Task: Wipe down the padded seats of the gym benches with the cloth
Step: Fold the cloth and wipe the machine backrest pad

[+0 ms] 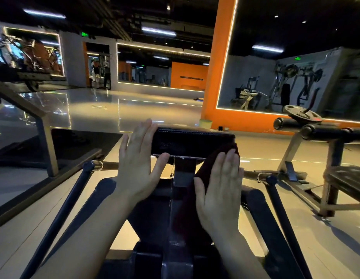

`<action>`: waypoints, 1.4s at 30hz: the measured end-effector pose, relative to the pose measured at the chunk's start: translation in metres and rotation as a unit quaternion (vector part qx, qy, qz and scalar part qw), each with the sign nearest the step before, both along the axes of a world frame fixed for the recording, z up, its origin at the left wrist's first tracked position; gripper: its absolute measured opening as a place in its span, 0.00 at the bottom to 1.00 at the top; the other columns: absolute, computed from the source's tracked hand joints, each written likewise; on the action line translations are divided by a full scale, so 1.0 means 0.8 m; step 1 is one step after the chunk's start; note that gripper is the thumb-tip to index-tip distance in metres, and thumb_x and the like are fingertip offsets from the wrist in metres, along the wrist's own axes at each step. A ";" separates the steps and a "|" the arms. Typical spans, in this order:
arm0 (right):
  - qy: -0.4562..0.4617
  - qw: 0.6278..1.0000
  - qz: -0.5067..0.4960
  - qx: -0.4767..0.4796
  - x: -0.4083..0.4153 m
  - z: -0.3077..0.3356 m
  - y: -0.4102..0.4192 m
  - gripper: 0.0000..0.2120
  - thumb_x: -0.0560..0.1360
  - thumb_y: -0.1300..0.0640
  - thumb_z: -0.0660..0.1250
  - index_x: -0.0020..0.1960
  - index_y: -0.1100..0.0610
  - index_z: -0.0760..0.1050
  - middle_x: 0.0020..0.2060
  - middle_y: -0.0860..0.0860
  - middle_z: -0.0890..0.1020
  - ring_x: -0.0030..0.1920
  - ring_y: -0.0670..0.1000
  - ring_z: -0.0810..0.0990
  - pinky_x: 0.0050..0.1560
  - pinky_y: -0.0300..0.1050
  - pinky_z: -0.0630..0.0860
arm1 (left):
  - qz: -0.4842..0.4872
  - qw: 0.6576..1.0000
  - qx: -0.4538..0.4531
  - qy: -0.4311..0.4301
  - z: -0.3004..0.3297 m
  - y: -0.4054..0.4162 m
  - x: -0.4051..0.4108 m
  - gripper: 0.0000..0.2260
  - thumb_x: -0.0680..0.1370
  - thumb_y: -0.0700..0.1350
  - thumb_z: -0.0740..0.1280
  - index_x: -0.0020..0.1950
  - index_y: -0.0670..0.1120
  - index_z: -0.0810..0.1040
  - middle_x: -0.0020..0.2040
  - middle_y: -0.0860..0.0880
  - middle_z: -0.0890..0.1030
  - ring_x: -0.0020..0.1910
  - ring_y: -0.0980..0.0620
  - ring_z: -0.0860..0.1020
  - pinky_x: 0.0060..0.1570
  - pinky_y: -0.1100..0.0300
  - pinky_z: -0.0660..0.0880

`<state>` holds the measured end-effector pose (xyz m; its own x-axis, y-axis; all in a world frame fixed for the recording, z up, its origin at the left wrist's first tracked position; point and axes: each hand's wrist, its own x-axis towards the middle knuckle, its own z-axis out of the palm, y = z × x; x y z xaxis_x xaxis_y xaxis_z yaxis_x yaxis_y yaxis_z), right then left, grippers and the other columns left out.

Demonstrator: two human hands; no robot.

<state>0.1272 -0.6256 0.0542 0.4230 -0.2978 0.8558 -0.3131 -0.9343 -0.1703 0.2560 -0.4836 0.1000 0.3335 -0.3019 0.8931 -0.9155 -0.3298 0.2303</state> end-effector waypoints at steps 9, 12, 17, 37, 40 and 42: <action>-0.006 0.999 -0.004 0.047 0.025 0.099 0.000 0.36 0.79 0.36 0.40 0.79 0.57 0.40 0.79 0.54 0.47 0.79 0.55 0.42 0.77 0.51 0.40 | -0.017 1.000 0.013 0.017 -0.003 -0.001 0.001 0.29 0.81 0.63 0.47 0.79 0.52 0.49 0.80 0.49 0.52 0.79 0.53 0.48 0.76 0.48 0.43; -0.006 0.999 -0.022 -0.044 0.028 0.091 0.001 0.36 0.81 0.38 0.46 0.79 0.62 0.49 0.78 0.59 0.54 0.78 0.60 0.48 0.77 0.55 0.43 | -0.013 0.999 0.017 0.024 -0.004 -0.001 0.000 0.29 0.81 0.63 0.46 0.79 0.52 0.46 0.80 0.50 0.49 0.79 0.52 0.47 0.76 0.48 0.42; 0.093 0.976 -0.007 -0.199 0.001 0.053 -0.022 0.35 0.81 0.40 0.49 0.79 0.61 0.47 0.79 0.59 0.50 0.79 0.57 0.48 0.78 0.55 0.46 | -0.035 0.998 0.005 0.046 -0.002 0.005 -0.004 0.29 0.82 0.59 0.49 0.79 0.50 0.44 0.80 0.51 0.46 0.79 0.55 0.45 0.76 0.45 0.44; 0.121 0.928 0.047 -0.351 0.032 0.077 -0.005 0.31 0.81 0.50 0.57 0.80 0.57 0.50 0.79 0.55 0.51 0.79 0.54 0.49 0.78 0.54 0.47 | -0.005 0.996 -0.050 0.074 -0.033 0.043 0.018 0.29 0.81 0.57 0.55 0.78 0.55 0.48 0.78 0.54 0.57 0.77 0.56 0.56 0.75 0.46 0.45; 0.076 0.944 0.067 -0.315 0.009 0.057 -0.041 0.32 0.79 0.54 0.60 0.79 0.57 0.51 0.80 0.52 0.48 0.79 0.54 0.48 0.78 0.53 0.43 | 0.014 0.996 -0.075 0.055 -0.029 0.046 0.019 0.31 0.78 0.55 0.61 0.78 0.54 0.51 0.77 0.52 0.59 0.76 0.54 0.59 0.74 0.47 0.46; 0.055 0.951 0.079 -0.293 0.006 0.055 -0.042 0.31 0.79 0.54 0.58 0.79 0.57 0.52 0.79 0.51 0.48 0.79 0.54 0.48 0.77 0.54 0.43 | -0.005 0.993 -0.096 0.073 -0.029 0.043 0.017 0.31 0.78 0.55 0.61 0.78 0.55 0.51 0.78 0.52 0.60 0.76 0.53 0.60 0.74 0.44 0.47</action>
